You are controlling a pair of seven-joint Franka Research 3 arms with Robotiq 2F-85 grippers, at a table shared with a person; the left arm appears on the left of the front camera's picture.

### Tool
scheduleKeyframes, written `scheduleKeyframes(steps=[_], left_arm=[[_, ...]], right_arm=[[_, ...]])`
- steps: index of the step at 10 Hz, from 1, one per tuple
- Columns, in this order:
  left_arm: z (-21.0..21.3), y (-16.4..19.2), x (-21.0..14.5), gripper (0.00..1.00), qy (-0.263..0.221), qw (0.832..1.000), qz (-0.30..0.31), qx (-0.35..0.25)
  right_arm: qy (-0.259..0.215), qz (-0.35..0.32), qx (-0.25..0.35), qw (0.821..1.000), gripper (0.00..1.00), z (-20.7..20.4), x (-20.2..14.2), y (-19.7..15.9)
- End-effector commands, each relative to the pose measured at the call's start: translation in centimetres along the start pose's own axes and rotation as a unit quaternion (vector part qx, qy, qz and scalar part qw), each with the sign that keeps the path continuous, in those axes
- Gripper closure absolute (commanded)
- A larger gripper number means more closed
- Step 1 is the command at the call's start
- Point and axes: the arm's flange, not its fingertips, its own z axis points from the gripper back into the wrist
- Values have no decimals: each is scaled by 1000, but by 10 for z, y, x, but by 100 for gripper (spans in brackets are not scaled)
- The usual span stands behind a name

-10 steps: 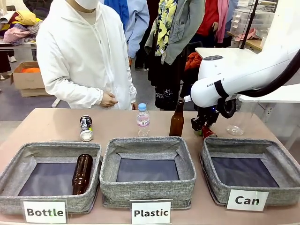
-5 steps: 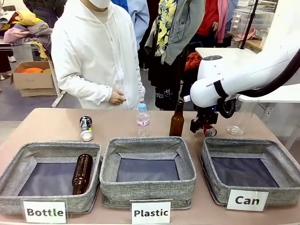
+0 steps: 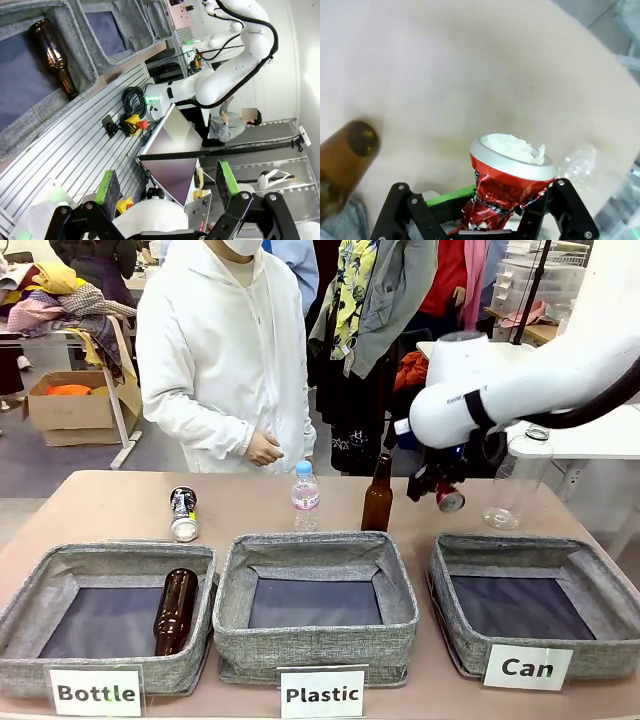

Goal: Sort the can waste into the basket.
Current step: Pick up the can waste from the table and place it in the right Fabric basket.

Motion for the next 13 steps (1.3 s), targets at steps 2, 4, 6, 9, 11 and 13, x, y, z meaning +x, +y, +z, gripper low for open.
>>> scheduleKeyframes(steps=[2,4,6,9,11,13], left_arm=[[-1,-3,0,0,-3,1000,3,-8],[-1,-3,0,0,-3,1000,3,-8],[-1,-3,0,0,-3,1000,3,-8],[-1,-3,0,0,-3,1000,3,-8],[-1,-3,0,0,-3,1000,3,-8],[-1,-3,0,0,-3,1000,3,-8]], right_arm=[[-28,2,-21,999,100,102,-56,-11],[-34,43,19,998,100,153,-126,-7],[-34,156,58,985,100,163,-186,-5],[-28,360,127,924,100,143,-247,-24],[-35,508,81,857,100,125,-264,-30],[-20,550,61,833,100,115,-267,-31]])
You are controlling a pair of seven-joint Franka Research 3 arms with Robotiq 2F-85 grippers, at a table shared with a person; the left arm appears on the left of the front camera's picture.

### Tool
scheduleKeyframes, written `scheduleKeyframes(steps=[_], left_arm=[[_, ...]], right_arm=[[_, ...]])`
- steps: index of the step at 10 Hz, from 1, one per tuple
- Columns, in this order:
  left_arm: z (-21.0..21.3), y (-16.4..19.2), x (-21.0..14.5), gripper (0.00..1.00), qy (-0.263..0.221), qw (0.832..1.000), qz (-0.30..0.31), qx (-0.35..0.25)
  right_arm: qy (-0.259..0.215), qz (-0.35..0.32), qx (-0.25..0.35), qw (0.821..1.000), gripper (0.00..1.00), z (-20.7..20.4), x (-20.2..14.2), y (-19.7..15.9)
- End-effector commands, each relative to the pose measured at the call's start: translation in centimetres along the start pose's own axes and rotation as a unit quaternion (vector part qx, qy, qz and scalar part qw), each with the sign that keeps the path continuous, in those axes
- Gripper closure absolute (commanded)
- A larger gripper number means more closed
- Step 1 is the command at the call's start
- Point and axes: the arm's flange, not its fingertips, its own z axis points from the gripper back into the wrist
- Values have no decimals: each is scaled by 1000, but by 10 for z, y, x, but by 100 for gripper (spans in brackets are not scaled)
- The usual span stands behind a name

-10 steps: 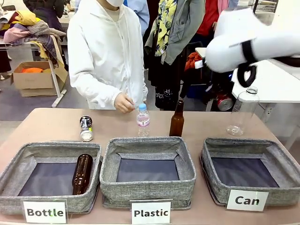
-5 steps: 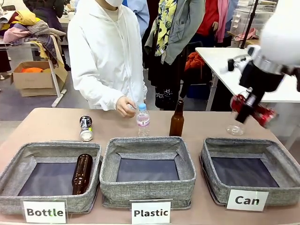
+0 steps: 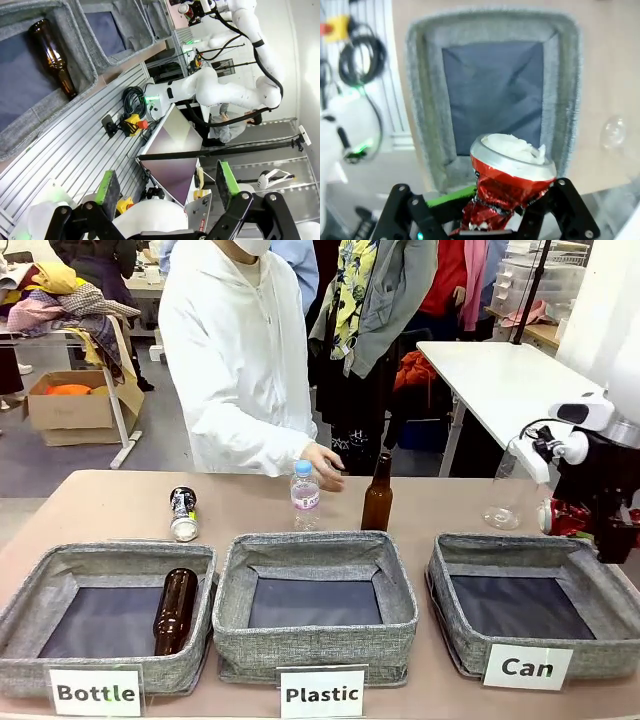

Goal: Sort the can waste into the basket.
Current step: Pick up the can waste from the table and place it in the right Fabric basket.

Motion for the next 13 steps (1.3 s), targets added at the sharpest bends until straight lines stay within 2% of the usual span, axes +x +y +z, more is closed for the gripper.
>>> scheduleKeyframes(steps=[1,5,6,7,8,10,11,12,13], left_arm=[[0,-2,0,0,-4,1000,4,-8],[0,-2,0,0,-4,1000,4,-8],[0,-2,0,0,-4,1000,4,-8],[0,-2,0,0,-4,1000,4,-8],[0,-2,0,0,-4,1000,4,-8],[0,-2,0,0,-4,1000,4,-8],[0,-2,0,0,-4,1000,4,-8],[0,-2,0,0,-4,1000,4,-8],[0,-2,0,0,-4,1000,4,-8]], right_arm=[[-15,22,-19,999,100,-2,-4,-4],[-16,27,-5,999,100,-3,0,-9],[-19,38,-2,999,42,-2,0,-9],[-15,41,-2,999,32,-2,1,-8],[-16,41,-3,999,0,-2,2,-9],[-16,41,-1,999,0,-3,2,-10],[-20,41,1,999,8,-4,2,-10],[-25,40,4,999,0,-5,2,-10],[-30,38,7,999,0,-6,2,-11]])
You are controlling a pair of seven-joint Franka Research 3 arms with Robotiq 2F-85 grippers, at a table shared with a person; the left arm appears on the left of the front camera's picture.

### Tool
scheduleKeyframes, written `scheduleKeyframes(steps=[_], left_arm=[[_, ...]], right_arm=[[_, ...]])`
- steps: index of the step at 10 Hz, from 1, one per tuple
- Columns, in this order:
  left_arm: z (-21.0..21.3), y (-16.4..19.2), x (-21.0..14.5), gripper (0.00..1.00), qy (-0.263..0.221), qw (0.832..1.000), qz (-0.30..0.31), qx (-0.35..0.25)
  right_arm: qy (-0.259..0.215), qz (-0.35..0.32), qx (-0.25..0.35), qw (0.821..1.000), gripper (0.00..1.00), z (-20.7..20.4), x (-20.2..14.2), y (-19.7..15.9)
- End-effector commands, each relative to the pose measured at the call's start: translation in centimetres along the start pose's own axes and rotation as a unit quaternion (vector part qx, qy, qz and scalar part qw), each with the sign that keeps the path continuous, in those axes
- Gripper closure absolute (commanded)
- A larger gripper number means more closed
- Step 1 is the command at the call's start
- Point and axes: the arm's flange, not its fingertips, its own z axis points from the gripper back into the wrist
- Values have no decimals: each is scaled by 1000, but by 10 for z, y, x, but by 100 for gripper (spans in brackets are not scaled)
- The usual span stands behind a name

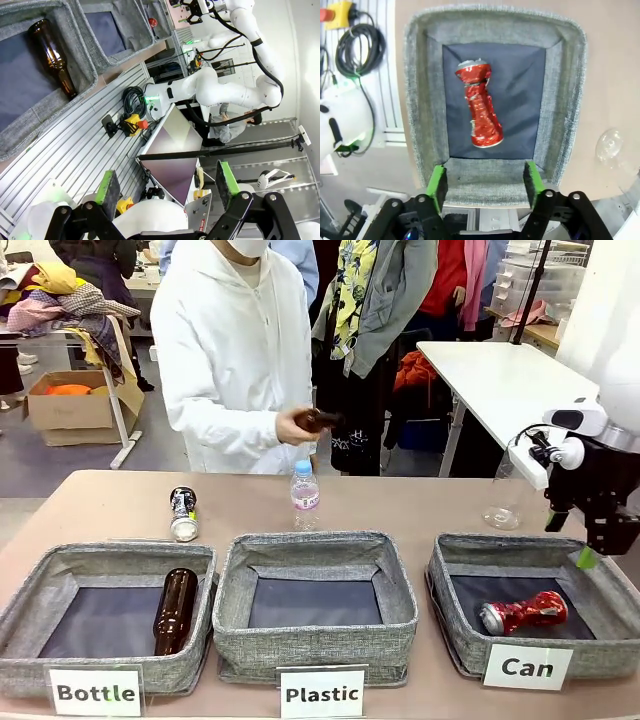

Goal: Sort the can waste into the basket.
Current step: Pick up the can waste from the table and place it in the right Fabric basket.

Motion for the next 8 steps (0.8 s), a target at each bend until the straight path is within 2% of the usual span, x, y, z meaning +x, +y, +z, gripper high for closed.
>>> scheduleKeyframes(steps=[1,3,4,5,6,7,8], left_arm=[[0,-2,0,0,-4,1000,4,-8],[0,-2,0,0,-4,1000,4,-8],[0,-2,0,0,-4,1000,4,-8],[0,-2,0,0,-4,1000,4,-8],[0,-2,0,0,-4,1000,4,-8],[0,-2,0,0,-4,1000,4,-8],[0,-2,0,0,-4,1000,4,-8]], right_arm=[[-33,4,11,999,0,0,-1,-7],[-82,-34,29,996,0,4,-3,-8],[-132,-101,48,985,0,10,-4,-8],[-211,-243,92,942,0,19,-5,-5],[-278,-372,144,874,0,26,-9,-4],[-382,-487,170,767,0,33,-12,-7],[-443,-514,223,700,0,38,-19,-10]])
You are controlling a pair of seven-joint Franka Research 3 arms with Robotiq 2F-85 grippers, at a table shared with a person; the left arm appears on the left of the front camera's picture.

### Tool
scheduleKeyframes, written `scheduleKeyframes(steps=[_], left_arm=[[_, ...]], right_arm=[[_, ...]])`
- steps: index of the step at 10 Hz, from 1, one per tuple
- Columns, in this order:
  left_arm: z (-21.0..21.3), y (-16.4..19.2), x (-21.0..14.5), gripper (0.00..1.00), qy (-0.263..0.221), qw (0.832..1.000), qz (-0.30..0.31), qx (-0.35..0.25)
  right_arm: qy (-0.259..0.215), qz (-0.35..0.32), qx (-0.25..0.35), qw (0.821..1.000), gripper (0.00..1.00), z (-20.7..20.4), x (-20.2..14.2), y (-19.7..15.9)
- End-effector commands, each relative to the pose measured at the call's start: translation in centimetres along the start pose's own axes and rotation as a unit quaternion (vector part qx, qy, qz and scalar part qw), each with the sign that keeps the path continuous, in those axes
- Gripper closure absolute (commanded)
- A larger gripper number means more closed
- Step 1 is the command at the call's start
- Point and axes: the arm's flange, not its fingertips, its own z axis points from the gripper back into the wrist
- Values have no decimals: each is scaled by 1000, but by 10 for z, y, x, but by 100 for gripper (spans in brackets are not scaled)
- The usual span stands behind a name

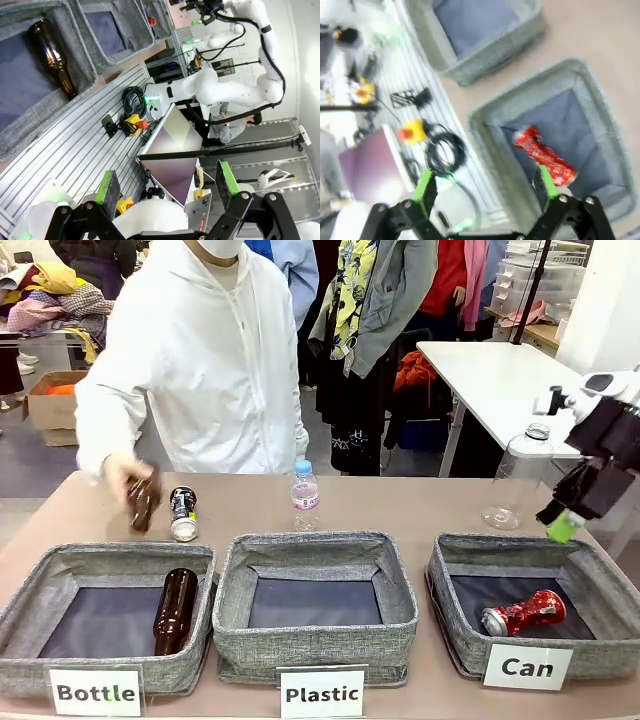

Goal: Sort the can waste into the basket.
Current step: Pick up the can waste from the table and place it in the right Fabric basket.

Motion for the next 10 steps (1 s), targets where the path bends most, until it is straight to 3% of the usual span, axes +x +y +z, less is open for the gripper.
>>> scheduleKeyframes(steps=[1,2,3,6,7,10], left_arm=[[0,0,0,0,0,1000,0,0],[31,-30,-9,0,-23,999,-27,3],[61,-58,-25,0,-48,998,-50,-4],[118,-96,-63,0,-67,994,-85,-15],[123,-93,-67,0,-79,994,-77,-10],[111,-91,-62,0,-62,995,-71,-15]], right_arm=[[-314,-275,182,890,0,18,5,-11],[-333,-301,225,865,0,21,1,-18],[-364,-354,235,829,0,23,-5,-29],[-393,-404,250,787,0,21,-24,-49],[-203,-276,199,918,0,24,-20,-45],[-203,-276,199,918,0,24,-20,-45]])
